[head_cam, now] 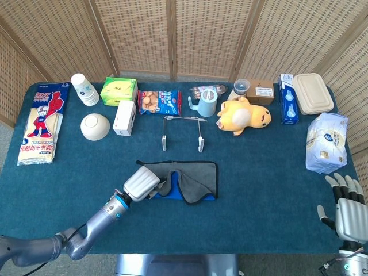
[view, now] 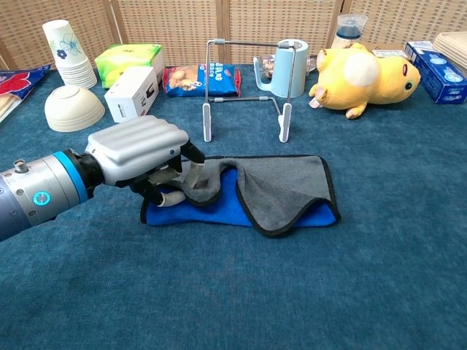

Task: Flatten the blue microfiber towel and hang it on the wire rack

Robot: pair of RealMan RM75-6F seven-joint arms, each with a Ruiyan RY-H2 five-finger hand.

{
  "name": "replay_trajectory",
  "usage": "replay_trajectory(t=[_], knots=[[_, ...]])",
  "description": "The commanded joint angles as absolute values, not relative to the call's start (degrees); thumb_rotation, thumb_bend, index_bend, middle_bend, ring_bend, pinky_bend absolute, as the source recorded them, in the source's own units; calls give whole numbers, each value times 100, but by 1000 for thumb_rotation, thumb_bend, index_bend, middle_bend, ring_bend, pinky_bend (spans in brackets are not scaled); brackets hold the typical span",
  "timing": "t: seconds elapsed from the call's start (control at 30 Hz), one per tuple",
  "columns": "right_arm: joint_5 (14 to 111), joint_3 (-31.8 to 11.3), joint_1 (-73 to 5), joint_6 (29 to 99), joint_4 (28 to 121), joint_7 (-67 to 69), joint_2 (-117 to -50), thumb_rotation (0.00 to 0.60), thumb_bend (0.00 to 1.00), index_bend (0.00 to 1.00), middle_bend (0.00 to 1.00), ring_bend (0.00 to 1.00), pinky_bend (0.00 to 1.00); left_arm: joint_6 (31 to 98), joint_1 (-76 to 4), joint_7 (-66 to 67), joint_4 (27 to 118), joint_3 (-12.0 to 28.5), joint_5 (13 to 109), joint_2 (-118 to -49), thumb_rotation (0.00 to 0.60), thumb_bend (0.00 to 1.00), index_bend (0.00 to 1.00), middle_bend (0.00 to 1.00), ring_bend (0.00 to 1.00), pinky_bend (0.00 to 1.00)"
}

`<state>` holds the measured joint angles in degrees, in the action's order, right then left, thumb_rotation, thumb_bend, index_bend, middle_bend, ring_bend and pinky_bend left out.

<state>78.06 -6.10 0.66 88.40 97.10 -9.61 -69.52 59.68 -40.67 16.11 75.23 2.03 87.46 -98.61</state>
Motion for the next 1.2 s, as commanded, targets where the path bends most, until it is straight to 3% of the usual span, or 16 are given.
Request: replay_trajectory(t=[0.03,0.6,1.2], knots=[[7812,-606,71,8845,9710,-956,-6949,600,313,169,121,0,0,5987,-4036,1587,7532,229,8692,-9855,600,504,623,1000,1000,1000],[7805,-614,100,8890,9751,-1000,-6932,600,313,169,121,0,0,5941,-4045,988,6981,657,8198,-10125,600,504,601,1000,1000,1000],[7785,-627,98,8869,9742,-985,-6932,600,313,168,122,0,0,6048,-3969,674,6552,695,8101,-10291,600,502,594,1000,1000,1000]])
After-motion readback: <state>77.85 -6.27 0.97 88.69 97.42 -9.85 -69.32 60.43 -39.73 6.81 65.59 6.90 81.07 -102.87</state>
